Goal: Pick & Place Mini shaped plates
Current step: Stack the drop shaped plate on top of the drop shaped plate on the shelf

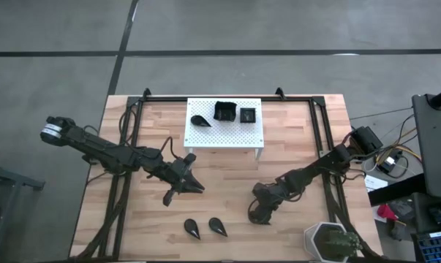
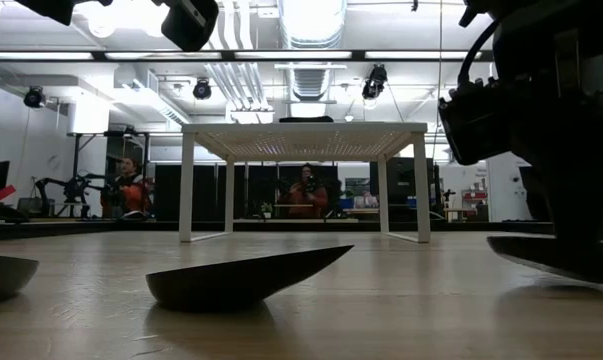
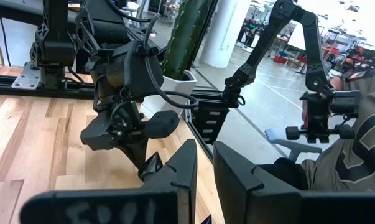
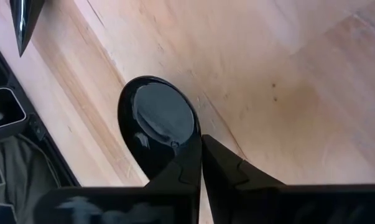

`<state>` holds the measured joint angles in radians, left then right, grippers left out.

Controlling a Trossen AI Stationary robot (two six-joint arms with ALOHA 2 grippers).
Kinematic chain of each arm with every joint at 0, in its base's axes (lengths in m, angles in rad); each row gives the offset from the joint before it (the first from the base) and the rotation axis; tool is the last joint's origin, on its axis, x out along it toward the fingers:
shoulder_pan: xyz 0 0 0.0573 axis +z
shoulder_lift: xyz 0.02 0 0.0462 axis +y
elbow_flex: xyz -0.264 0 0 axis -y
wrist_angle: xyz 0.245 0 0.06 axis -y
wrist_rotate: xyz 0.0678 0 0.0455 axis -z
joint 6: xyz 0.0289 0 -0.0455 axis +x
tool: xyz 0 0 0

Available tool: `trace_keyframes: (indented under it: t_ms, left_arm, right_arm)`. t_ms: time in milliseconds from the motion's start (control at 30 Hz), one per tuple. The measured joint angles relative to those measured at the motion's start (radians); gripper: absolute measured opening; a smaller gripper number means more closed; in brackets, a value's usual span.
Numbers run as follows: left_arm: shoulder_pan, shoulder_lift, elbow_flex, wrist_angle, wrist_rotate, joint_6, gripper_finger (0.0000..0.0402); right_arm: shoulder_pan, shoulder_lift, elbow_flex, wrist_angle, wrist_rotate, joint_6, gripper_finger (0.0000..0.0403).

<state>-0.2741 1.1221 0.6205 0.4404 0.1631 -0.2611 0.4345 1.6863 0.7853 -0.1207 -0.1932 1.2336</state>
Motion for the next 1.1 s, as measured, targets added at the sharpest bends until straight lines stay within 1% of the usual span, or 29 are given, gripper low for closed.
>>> trace_keyframes:
  t_ms: [200,467,567,733,867,967,1100]
  left_arm:
    - [0.000,0.000,0.000,0.000,0.000,0.006,0.0046]
    - [0.000,0.000,0.005,0.006,-0.050,0.075,0.0046]
    - [-0.001,0.000,0.007,-0.008,-0.082,0.144,0.0047]
    - [-0.003,0.001,0.007,-0.133,-0.132,0.254,0.0061]
    - [-0.007,0.036,0.008,-0.100,-0.140,0.340,0.0079]
    - [-0.016,0.087,0.057,-0.124,-0.122,0.400,0.0086]
    - [-0.018,0.185,0.174,-0.266,-0.123,0.436,0.0088]
  right_arm:
    - [-0.002,-0.010,0.002,-0.001,-0.001,-0.030,0.0008]
    - [-0.062,-0.016,0.048,0.002,-0.082,-0.118,0.0008]
    - [-0.098,-0.016,0.067,-0.002,-0.147,-0.149,0.0008]
    - [-0.171,-0.016,0.102,-0.001,-0.266,-0.167,0.0008]
    - [-0.231,-0.016,0.135,-0.003,-0.336,-0.178,0.0008]
    - [-0.277,-0.016,0.161,-0.029,-0.381,-0.179,0.0008]
    - [-0.326,-0.016,0.190,-0.079,-0.408,-0.185,0.0008]
